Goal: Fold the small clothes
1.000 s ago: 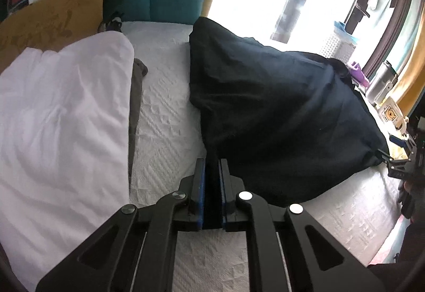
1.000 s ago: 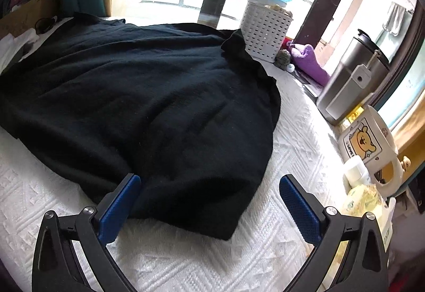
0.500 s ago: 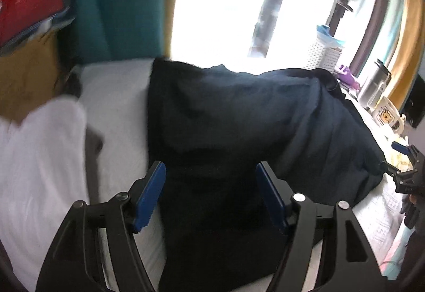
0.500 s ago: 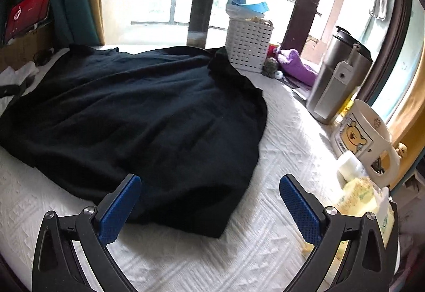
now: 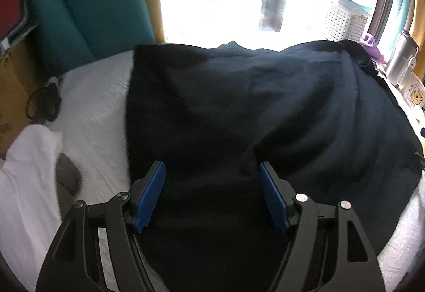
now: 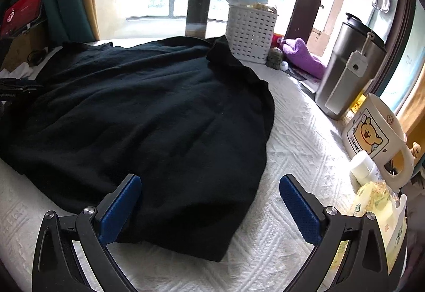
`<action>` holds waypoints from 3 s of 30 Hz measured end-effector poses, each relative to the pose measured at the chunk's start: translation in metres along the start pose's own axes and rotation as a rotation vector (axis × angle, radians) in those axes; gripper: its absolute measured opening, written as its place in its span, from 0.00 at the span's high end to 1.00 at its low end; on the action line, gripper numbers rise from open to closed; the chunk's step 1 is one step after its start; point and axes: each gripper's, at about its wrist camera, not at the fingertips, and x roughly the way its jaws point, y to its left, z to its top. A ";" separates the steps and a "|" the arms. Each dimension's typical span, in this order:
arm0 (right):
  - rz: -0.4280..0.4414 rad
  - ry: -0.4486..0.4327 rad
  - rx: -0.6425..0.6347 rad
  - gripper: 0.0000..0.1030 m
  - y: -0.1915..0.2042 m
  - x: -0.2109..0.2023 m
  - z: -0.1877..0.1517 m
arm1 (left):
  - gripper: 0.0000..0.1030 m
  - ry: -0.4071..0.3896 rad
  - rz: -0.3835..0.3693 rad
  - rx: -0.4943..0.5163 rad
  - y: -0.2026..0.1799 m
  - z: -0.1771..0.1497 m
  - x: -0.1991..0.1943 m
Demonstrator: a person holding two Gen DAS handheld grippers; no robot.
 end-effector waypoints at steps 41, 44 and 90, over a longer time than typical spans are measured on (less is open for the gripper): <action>0.306 0.036 0.256 0.00 0.025 -0.017 -0.025 | 0.29 -0.126 -0.032 -0.230 0.043 -0.078 -0.102; 0.306 0.036 0.248 0.00 0.025 -0.010 -0.015 | 0.29 -0.126 -0.024 -0.224 0.043 -0.076 -0.103; 0.543 -0.081 0.586 0.84 -0.024 0.039 0.053 | 0.18 -0.195 -0.090 -0.196 0.041 -0.041 -0.096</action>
